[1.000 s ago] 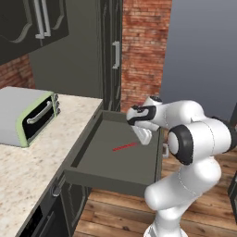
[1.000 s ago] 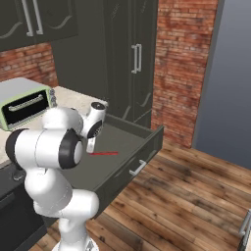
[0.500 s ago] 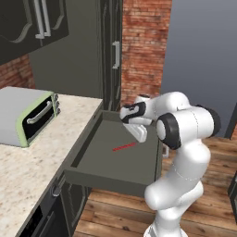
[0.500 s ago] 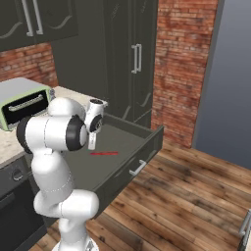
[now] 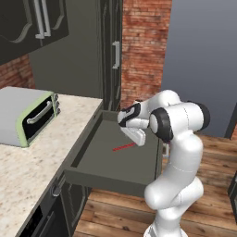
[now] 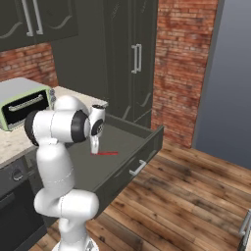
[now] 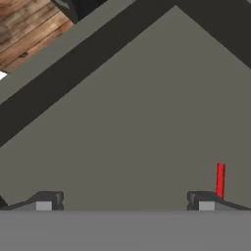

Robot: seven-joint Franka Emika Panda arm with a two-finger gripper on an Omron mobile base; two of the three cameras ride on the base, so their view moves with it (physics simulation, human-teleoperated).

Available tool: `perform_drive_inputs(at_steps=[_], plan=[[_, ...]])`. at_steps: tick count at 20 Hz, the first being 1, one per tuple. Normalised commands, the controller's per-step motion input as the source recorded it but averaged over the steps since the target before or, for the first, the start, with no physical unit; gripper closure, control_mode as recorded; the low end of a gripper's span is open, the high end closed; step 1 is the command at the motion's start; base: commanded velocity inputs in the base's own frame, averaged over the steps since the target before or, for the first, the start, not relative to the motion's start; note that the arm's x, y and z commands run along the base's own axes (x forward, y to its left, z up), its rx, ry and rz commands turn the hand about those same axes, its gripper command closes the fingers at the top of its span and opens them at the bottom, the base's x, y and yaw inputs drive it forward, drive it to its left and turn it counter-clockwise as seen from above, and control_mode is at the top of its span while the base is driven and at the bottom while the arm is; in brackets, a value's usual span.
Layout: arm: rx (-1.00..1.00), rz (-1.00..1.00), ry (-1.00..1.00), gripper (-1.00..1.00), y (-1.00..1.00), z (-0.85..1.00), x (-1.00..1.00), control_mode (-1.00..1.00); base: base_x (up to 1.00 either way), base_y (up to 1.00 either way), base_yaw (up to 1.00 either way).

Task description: Take a straw from the drawer in front and place it inside the glass cup on the dining counter.

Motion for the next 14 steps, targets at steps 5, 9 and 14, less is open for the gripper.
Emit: perform_drive_inputs(at_steps=[5, 9, 14], plan=[[0.0, 0.06, 0.0, -1.0, 0.14, -0.26, 0.32, -1.0, 0.0, 0.0, 0.0], [0.0, 0.04, 0.0, -1.0, 0.18, -0.23, 0.36, -1.0, 0.0, 0.0, 0.0], [0.0, 0.02, 0.0, -1.0, 0.1, -0.19, 0.29, -1.0, 0.0, 0.0, 0.0]])
